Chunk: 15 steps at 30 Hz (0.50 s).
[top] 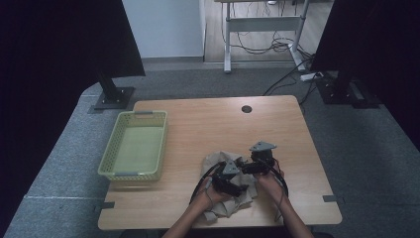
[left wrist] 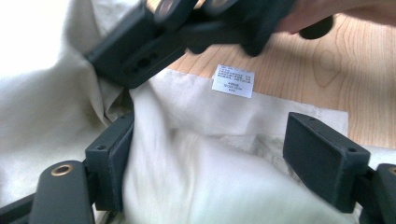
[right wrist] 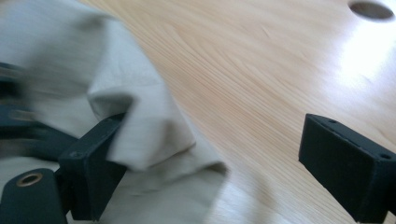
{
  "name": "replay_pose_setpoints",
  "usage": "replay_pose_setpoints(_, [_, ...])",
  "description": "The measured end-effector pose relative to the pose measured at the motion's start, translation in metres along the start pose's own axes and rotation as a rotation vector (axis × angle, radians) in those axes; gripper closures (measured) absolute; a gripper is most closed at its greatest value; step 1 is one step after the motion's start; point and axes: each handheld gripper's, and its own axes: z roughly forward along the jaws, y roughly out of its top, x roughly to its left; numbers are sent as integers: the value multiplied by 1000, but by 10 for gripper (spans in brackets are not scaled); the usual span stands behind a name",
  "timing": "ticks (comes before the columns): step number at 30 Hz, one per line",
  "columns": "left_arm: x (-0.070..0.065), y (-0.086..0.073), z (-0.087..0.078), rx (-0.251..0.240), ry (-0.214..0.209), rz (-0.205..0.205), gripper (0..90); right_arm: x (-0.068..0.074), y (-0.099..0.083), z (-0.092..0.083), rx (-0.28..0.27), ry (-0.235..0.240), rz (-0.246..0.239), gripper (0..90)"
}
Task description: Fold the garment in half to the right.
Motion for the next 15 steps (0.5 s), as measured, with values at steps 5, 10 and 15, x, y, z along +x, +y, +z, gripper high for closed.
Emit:
replay_pose_setpoints(5, [-1, 0, -2, -9, 1, 8, 209, -9, -13, 14, 77, -37, 3, 108])
replay_pose_setpoints(10, [-2, 8, -19, -34, -6, 3, 207, -12, -15, 14, 81, -23, 32, 118])
replay_pose_setpoints(15, [9, 23, -61, -97, 38, 4, 202, -15, -16, 14, 90, -10, 61, 116])
